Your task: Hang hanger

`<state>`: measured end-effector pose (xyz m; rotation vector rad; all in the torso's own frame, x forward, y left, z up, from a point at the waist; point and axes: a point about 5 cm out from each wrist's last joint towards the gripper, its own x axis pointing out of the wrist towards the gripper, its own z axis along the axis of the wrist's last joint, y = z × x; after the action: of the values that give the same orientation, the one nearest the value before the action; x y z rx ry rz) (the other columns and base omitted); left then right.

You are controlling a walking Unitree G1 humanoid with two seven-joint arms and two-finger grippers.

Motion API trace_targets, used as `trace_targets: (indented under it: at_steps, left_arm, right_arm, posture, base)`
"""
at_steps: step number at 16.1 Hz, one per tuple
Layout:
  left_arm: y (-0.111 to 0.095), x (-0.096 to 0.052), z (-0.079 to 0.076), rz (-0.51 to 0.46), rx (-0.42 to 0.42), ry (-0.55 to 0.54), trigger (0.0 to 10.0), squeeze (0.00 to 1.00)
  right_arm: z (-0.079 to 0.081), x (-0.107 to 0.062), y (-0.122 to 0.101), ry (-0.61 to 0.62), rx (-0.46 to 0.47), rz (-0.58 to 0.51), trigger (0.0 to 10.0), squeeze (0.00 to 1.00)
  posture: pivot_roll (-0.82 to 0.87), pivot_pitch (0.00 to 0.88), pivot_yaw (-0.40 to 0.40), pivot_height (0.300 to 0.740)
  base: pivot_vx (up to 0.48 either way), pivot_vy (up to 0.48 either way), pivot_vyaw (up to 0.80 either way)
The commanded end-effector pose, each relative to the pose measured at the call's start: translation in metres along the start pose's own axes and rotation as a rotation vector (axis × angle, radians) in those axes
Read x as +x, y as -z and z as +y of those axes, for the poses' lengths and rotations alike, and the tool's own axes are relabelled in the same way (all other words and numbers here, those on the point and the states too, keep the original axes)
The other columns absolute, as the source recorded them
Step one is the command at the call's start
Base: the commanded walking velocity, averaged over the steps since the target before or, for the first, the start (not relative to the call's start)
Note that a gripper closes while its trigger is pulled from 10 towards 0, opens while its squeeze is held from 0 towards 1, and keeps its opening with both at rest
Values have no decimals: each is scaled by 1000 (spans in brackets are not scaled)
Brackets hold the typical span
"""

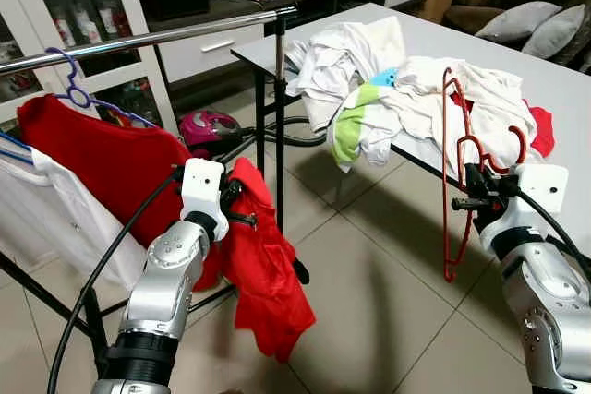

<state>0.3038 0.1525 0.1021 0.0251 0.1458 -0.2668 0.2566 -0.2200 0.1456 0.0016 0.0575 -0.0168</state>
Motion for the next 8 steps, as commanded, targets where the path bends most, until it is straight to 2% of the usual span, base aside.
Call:
trace_targets:
  at_steps: [1, 8]
  left_arm:
    - [-5, -1, 5, -24, 9, -21, 10000, 0]
    - [-1, -4, 4, -15, 9, -33, 10000, 0]
  right_arm:
    - [2, 3, -5, -16, -1, -13, 10000, 0]
    - [5, 5, -6, -41, 7, -15, 10000, 0]
  posture:
    - [-106, 0, -3, 740]
    - [-100, 0, -19, 740]
  base:
    - [0, 0, 0]
    - [0, 0, 0]
